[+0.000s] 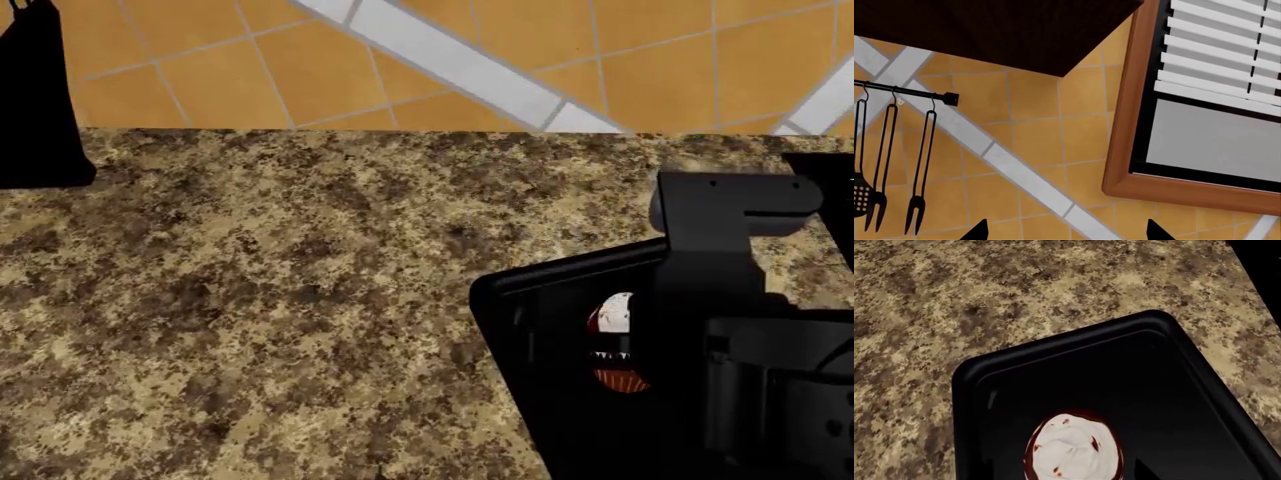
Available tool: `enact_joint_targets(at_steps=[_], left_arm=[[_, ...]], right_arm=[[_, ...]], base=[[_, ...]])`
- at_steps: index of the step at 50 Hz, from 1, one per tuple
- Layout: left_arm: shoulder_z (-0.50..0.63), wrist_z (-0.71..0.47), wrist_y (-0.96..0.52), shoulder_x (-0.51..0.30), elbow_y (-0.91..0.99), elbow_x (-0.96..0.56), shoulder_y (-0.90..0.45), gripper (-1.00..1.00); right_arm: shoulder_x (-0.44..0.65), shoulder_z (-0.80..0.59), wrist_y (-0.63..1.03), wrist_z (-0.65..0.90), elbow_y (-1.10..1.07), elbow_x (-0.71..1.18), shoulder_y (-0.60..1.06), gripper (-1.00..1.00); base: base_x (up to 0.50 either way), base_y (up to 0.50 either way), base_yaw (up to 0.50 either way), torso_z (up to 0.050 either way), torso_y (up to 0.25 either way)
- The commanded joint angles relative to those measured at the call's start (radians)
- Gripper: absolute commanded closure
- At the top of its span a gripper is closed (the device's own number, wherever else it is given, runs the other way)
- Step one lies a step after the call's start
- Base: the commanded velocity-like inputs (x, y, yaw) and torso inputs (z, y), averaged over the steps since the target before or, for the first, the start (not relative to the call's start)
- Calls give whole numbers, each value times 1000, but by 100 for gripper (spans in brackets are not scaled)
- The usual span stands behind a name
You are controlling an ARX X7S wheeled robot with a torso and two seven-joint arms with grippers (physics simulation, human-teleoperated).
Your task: Move the fresh-baked cupcake off the tray onto the counter, and place the bowl used for mixing into the sink.
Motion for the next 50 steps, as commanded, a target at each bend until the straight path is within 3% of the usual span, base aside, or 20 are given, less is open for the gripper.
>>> enact_joint_targets(at_steps=[1, 35, 36, 50], left_arm=[[1, 3, 5, -2, 1, -1, 1, -100], [7, -1, 13, -7, 1, 1, 1, -100], [7, -1, 14, -7, 0, 0, 1, -100], [8, -3, 17, -9, 0, -6, -1, -100]], right_arm=[[-13, -3, 6, -6, 22, -1, -11, -100], [-31, -5, -4, -38, 68, -17, -54, -100], [-29, -4, -6, -37, 63, -22, -52, 100], [34, 30, 2, 43, -75, -33, 29, 100]], base=[[0, 0, 0, 0, 0], [0, 0, 0, 0, 0], [0, 0, 0, 0, 0], [0, 0, 0, 0, 0]])
